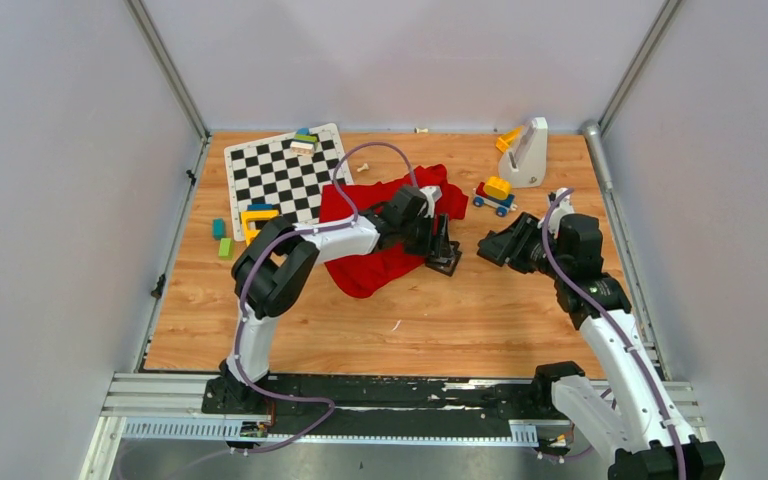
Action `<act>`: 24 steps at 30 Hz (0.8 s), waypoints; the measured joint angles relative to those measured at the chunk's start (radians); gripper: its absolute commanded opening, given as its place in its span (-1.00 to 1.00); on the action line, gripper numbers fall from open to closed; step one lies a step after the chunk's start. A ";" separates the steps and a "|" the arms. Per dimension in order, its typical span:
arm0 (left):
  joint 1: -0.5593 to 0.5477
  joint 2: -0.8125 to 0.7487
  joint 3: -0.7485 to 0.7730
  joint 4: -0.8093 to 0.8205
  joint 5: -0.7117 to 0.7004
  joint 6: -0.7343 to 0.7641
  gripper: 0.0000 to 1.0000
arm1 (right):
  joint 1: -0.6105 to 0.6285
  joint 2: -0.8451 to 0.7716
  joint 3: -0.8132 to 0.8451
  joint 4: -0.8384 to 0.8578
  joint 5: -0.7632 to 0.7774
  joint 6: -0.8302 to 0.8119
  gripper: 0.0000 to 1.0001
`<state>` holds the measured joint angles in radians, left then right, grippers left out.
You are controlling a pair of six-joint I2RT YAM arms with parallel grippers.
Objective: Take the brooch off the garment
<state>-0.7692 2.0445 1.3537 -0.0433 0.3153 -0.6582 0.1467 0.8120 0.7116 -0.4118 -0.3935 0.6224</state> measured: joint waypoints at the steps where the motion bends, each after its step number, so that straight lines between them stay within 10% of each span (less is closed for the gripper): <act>1: -0.010 0.005 0.021 -0.029 -0.027 0.021 -0.47 | -0.002 0.000 0.000 -0.002 0.000 -0.001 -0.17; 12: -0.100 0.076 0.210 -0.268 -0.259 0.183 -0.25 | -0.020 0.009 0.004 -0.006 -0.002 -0.005 -0.17; 24: -0.135 0.108 0.275 -0.370 -0.359 0.279 0.98 | -0.044 -0.003 0.006 -0.007 0.001 -0.018 -0.10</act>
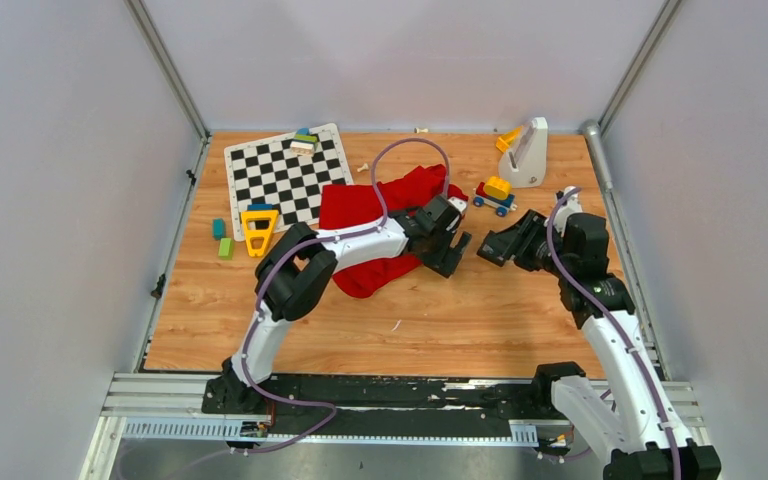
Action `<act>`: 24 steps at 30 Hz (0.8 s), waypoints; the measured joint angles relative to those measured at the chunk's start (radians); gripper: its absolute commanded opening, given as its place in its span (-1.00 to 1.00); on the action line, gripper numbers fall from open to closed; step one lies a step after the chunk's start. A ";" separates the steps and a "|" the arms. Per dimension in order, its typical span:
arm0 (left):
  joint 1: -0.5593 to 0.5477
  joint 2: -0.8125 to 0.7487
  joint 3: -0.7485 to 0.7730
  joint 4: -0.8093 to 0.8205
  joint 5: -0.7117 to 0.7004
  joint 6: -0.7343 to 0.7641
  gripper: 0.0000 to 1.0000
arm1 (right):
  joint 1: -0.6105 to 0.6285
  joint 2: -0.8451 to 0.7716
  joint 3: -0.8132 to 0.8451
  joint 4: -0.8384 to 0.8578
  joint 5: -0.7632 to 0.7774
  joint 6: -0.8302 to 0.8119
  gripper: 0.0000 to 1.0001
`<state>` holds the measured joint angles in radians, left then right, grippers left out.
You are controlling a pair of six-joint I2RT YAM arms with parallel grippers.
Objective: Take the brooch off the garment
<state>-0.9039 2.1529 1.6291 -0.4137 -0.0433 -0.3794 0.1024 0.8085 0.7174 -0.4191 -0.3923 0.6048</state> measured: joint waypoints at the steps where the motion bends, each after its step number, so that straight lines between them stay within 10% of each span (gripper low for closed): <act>1: 0.002 -0.001 -0.008 -0.001 0.000 0.002 0.99 | -0.002 -0.001 0.002 -0.001 0.002 -0.005 -0.10; 7: 0.018 -0.151 -0.134 0.001 -0.014 0.010 1.00 | -0.006 -0.044 0.017 -0.001 0.080 -0.050 0.20; 12: 0.058 -0.474 -0.286 0.064 -0.053 0.023 1.00 | -0.006 -0.121 -0.016 0.088 0.170 -0.109 0.85; 24: 0.331 -1.074 -1.087 0.642 -0.378 0.239 1.00 | -0.010 -0.145 -0.360 0.558 0.351 -0.336 0.92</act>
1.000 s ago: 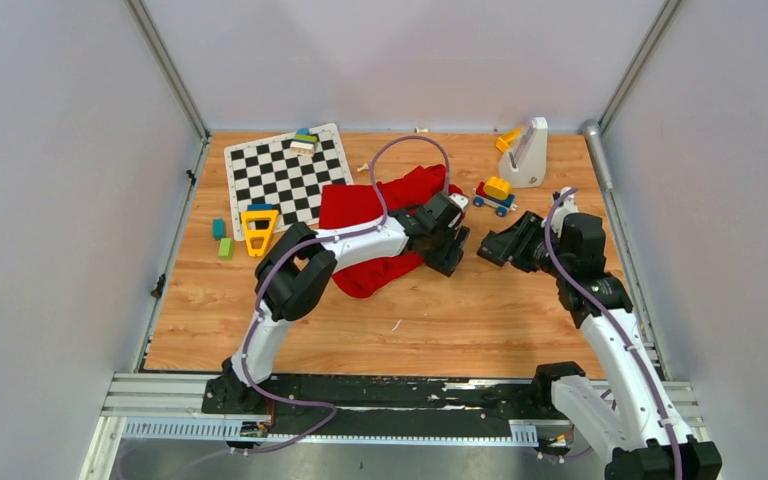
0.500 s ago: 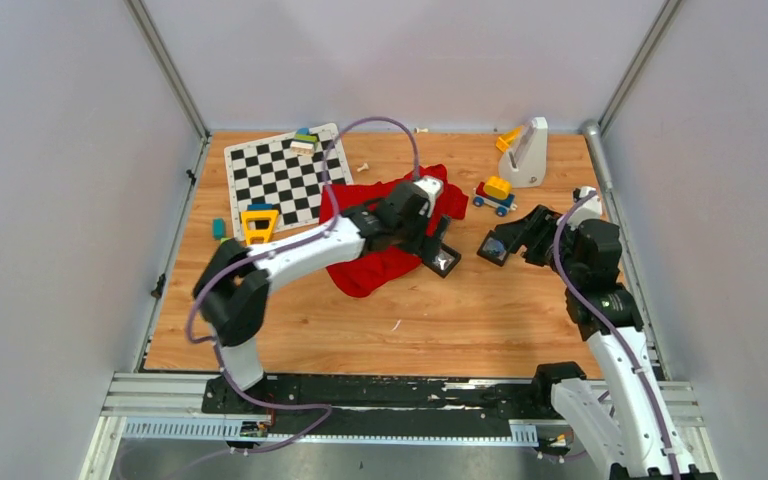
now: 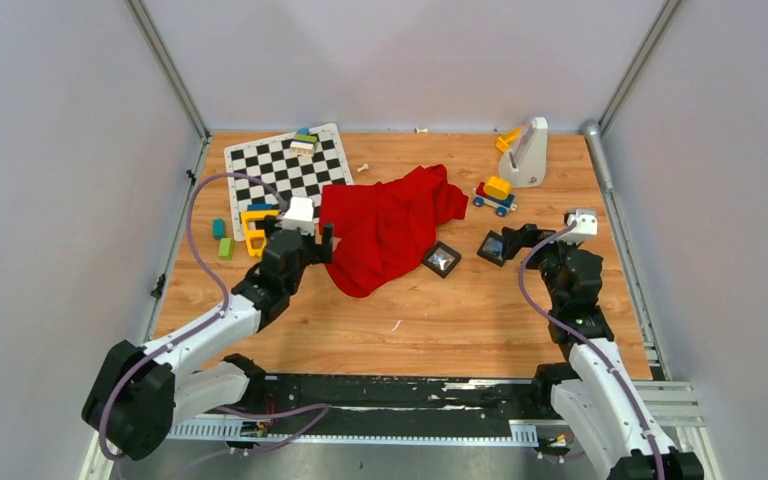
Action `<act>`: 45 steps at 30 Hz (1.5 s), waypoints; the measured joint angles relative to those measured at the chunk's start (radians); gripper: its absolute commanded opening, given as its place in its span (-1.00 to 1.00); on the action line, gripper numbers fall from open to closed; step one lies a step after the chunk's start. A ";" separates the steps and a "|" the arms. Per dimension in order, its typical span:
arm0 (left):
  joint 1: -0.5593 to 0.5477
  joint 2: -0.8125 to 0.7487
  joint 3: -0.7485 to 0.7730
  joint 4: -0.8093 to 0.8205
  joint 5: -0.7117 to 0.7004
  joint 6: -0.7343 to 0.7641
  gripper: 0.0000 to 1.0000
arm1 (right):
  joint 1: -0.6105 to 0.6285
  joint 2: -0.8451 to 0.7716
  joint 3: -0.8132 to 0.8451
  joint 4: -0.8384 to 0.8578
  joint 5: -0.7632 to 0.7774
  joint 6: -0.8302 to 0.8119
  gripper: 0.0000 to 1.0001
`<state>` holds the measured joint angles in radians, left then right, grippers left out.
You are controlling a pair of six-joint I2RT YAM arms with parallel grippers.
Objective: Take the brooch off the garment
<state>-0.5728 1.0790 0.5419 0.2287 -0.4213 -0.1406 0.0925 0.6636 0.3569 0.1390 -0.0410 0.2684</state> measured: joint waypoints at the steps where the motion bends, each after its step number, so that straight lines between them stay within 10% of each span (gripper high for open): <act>1: 0.034 -0.016 -0.051 0.027 -0.008 0.012 1.00 | -0.004 0.011 -0.010 0.029 0.008 -0.018 0.91; 8: 0.274 -0.024 -0.138 0.196 -0.034 0.064 1.00 | -0.185 0.139 -0.100 0.259 -0.027 -0.089 0.80; 22: 0.404 0.093 -0.323 0.569 0.003 0.188 1.00 | -0.240 0.720 -0.219 0.859 -0.115 -0.129 1.00; 31: 0.419 0.358 -0.410 0.961 0.114 0.232 1.00 | -0.233 0.735 -0.172 0.871 -0.143 -0.151 1.00; 45: 0.523 0.347 -0.262 0.791 0.227 0.189 1.00 | -0.224 0.735 -0.170 0.868 -0.141 -0.159 1.00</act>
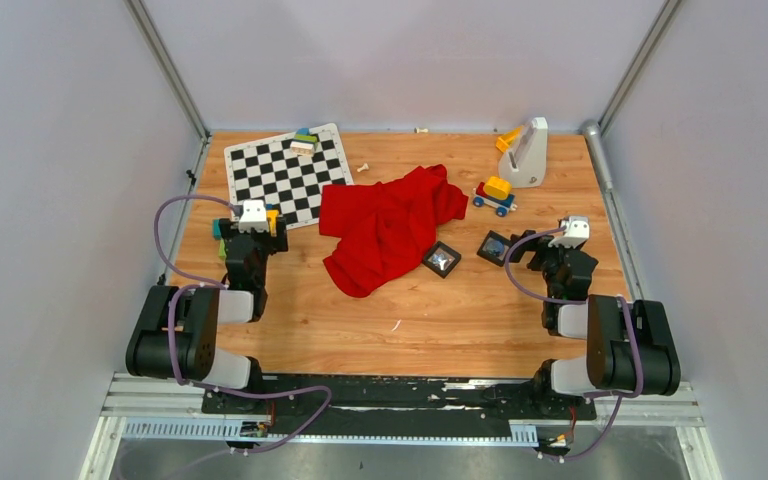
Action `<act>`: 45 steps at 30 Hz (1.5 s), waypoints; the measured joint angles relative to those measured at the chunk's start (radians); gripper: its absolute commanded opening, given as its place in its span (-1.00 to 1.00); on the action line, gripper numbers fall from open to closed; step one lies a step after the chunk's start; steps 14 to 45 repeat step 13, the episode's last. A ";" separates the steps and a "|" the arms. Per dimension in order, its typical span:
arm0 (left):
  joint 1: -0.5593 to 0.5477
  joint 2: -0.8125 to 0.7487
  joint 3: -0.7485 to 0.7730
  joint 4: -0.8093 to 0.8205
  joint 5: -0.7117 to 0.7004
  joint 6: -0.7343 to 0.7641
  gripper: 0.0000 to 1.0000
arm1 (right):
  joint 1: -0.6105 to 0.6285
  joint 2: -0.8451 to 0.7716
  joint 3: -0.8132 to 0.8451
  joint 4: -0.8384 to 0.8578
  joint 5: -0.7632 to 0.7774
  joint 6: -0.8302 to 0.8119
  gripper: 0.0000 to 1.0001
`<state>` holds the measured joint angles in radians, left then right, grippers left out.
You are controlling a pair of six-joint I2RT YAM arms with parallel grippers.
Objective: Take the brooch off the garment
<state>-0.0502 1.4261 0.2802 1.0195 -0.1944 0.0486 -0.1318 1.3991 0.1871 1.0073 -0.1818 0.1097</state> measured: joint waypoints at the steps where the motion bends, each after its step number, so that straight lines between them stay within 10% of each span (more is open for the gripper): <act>1: 0.000 0.000 0.000 -0.006 0.003 -0.001 1.00 | 0.000 0.000 0.000 0.000 0.000 0.000 1.00; 45: 0.000 0.000 0.000 -0.013 0.010 -0.003 1.00 | 0.000 0.000 0.001 0.000 0.000 0.000 1.00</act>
